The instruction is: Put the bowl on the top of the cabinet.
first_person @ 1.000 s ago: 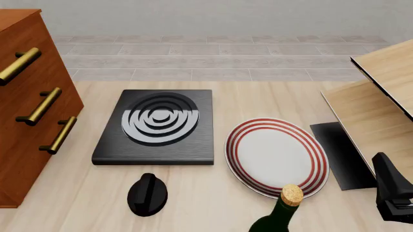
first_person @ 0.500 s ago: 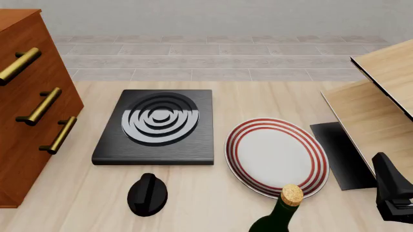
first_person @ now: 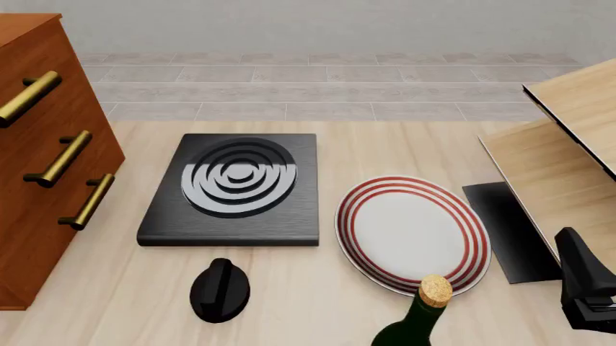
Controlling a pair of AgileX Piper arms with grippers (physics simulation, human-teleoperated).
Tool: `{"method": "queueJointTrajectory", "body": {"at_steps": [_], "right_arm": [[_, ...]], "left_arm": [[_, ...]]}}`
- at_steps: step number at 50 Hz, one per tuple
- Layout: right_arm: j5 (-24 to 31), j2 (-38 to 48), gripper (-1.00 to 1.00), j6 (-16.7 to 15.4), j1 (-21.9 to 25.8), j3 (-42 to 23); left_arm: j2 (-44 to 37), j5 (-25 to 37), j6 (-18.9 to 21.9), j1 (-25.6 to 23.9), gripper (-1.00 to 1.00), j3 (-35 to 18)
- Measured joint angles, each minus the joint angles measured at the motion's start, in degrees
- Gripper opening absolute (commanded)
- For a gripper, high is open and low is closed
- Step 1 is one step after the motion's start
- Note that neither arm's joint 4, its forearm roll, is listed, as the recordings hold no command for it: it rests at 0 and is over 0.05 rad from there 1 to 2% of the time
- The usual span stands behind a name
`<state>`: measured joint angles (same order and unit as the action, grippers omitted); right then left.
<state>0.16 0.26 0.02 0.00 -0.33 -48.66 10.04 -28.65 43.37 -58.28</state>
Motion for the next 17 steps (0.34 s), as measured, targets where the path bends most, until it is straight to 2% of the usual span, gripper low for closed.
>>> {"method": "queueJointTrajectory", "body": {"at_steps": [17], "right_arm": [[0.0, 0.0, 1.00, 0.0, 0.0, 0.0]], "left_arm": [[4.7, 1.5, -0.2, -1.3, 1.00, -0.4]]}}
